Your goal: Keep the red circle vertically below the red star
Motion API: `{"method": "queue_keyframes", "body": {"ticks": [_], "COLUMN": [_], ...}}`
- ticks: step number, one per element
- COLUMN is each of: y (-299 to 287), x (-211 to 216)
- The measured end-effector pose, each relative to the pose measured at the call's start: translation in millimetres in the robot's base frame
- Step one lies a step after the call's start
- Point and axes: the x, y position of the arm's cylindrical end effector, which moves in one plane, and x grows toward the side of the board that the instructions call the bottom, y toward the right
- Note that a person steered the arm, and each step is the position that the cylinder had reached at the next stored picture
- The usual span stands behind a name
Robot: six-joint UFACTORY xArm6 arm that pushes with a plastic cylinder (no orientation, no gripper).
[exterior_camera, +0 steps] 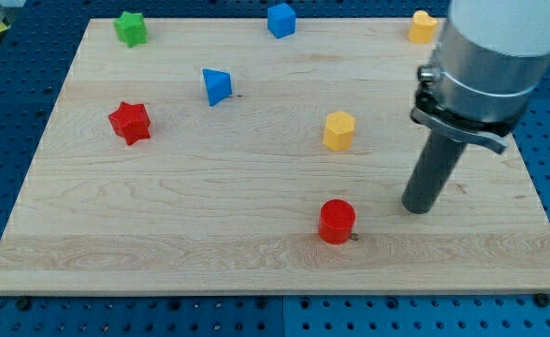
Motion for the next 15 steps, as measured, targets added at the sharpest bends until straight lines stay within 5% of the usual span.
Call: {"method": "queue_keyframes", "body": {"ticks": [8, 15], "y": [-24, -117], "x": [30, 33]}}
